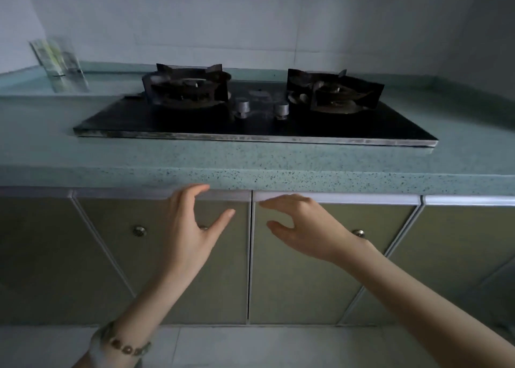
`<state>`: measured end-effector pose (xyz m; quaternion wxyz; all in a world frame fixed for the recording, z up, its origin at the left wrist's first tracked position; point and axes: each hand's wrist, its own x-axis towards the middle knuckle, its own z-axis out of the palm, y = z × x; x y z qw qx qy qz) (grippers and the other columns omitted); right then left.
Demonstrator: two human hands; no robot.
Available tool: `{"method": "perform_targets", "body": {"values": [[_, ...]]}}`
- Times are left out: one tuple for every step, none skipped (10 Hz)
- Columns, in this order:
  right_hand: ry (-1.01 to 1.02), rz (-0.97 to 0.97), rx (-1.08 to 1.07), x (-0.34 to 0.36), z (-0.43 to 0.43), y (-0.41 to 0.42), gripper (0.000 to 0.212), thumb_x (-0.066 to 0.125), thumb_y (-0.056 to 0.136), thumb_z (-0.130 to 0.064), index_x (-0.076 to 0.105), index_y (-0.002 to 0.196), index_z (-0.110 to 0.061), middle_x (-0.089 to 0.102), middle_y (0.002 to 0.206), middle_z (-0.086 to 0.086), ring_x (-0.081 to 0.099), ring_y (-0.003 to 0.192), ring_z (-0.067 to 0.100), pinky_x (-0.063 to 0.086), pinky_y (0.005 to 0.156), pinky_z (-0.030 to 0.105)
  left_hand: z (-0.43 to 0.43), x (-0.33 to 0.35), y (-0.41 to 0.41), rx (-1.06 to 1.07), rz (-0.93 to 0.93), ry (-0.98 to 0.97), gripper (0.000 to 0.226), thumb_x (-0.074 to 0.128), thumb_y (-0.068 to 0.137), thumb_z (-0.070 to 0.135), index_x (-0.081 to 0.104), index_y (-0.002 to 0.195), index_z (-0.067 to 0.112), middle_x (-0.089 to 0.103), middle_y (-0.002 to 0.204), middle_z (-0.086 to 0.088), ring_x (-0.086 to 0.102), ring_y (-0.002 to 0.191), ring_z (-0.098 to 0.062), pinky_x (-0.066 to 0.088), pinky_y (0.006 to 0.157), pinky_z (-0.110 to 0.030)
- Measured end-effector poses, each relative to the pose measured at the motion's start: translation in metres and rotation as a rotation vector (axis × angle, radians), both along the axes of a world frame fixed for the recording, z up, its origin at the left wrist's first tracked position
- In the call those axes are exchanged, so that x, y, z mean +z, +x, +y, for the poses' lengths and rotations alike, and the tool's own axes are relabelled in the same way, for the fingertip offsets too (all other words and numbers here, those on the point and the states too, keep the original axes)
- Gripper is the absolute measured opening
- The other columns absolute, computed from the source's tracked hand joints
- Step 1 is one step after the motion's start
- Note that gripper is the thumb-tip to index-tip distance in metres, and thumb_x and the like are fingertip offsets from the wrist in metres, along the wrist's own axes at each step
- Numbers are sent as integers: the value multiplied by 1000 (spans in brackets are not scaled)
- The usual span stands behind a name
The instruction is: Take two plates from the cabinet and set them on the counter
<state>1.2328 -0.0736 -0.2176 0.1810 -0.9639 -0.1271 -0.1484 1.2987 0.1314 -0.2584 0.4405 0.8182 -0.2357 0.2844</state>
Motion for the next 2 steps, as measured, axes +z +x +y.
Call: {"method": "perform_targets", "body": {"values": [[182, 84, 15, 43, -4, -6, 43, 64, 88, -25, 56, 130, -20, 59, 131, -5, 48, 113, -7, 29, 92, -4, 13, 44, 0, -96, 61, -75, 66, 75, 72, 40, 47, 126, 11, 46, 122, 3, 48, 116, -19, 38, 101, -28], [348, 151, -26, 90, -3, -14, 50, 65, 86, -29, 51, 134, -29, 55, 127, -15, 46, 114, -9, 35, 93, -1, 23, 91, -3, -217, 137, -129, 82, 75, 70, 44, 31, 137, 28, 38, 135, 16, 43, 124, -7, 36, 103, -19]]}}
